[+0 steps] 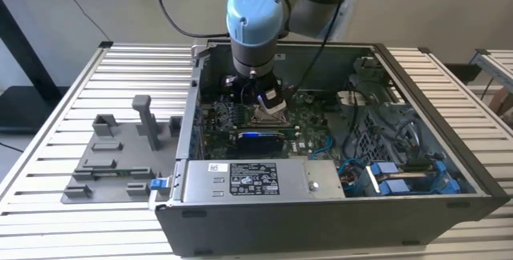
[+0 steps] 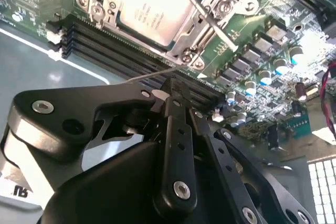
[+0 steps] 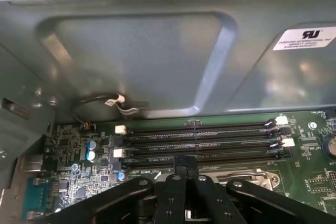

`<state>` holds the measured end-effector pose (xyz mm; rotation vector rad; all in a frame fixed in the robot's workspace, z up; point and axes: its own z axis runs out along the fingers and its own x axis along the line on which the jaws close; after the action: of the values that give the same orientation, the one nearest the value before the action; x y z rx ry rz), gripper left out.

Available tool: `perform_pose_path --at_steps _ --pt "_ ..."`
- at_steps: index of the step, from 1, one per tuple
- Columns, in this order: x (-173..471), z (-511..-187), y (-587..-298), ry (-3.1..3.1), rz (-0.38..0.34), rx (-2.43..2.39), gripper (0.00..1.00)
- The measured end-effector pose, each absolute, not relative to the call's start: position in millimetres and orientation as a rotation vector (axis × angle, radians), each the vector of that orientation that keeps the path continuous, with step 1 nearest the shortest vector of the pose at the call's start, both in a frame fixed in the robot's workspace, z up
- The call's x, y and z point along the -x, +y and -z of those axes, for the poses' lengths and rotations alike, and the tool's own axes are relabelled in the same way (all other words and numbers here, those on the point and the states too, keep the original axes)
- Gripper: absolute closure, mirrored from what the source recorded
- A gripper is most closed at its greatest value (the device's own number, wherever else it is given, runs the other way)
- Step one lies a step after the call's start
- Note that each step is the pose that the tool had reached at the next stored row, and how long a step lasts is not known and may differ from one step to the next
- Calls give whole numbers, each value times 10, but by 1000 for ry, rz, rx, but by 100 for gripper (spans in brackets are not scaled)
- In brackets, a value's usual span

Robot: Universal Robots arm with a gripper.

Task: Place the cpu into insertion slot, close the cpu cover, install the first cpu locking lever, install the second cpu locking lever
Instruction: 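Install the first cpu locking lever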

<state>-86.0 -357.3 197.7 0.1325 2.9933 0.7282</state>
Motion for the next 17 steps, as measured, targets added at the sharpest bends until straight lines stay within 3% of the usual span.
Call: perform_pose_path --at_steps 17 --pt "892 -1906 -3592 2990 -707 -130 89"
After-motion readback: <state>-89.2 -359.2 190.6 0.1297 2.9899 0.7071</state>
